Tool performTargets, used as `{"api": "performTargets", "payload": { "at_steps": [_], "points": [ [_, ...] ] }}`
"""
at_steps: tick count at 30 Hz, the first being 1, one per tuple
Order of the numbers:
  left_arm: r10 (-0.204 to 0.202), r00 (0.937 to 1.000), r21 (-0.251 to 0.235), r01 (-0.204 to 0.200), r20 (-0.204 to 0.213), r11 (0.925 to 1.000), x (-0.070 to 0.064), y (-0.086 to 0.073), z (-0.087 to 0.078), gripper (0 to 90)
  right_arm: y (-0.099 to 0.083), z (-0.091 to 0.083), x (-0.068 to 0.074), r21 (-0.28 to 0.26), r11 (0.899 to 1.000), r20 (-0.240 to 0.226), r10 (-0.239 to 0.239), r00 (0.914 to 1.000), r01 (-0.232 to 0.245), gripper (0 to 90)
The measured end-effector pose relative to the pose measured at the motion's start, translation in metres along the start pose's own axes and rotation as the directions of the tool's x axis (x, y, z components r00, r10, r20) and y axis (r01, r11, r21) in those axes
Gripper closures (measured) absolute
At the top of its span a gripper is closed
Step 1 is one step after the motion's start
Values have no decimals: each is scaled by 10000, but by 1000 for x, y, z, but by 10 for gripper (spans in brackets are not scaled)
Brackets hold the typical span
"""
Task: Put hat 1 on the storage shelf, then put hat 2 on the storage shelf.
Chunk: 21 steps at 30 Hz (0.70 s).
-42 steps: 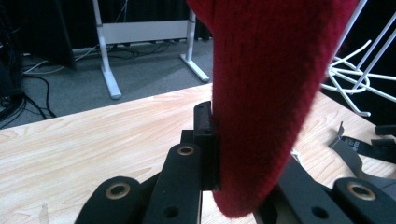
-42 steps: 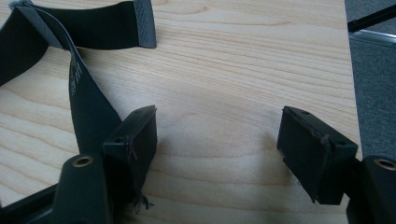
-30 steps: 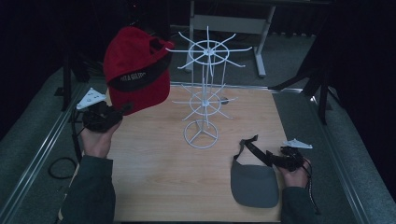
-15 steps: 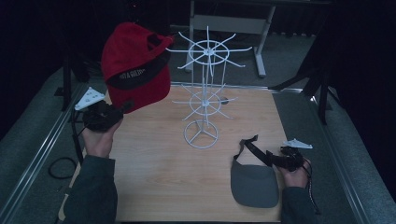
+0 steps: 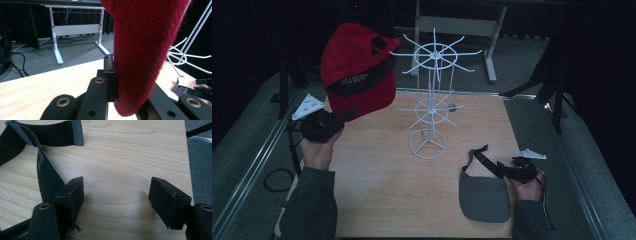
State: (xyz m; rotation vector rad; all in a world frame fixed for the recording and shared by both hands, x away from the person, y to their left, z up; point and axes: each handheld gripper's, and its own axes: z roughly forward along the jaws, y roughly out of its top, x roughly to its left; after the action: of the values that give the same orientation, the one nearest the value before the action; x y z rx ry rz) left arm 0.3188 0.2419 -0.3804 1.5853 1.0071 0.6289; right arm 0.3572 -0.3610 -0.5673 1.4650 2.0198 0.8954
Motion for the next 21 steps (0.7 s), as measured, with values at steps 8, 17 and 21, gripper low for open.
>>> {"api": "performTargets", "payload": {
  "at_steps": [8, 17, 21],
  "points": [
    [70, 10000, -139, -69, 32, 9999, -3, 1, 0, 859, 0, 0, 0, 2, 10000, 1, 1, 10000, -1, 284],
    [102, 9999, -218, -101, 10, 9997, -5, 1, 0, 859, 0, 0, 0, -1, 10000, -1, -4, 10000, 4, 284],
    [106, 9999, -273, -107, -7, 9996, -6, 2, 0, 859, 0, 0, 0, -4, 10000, -4, -10, 10000, 10, 284]
  ]
}}
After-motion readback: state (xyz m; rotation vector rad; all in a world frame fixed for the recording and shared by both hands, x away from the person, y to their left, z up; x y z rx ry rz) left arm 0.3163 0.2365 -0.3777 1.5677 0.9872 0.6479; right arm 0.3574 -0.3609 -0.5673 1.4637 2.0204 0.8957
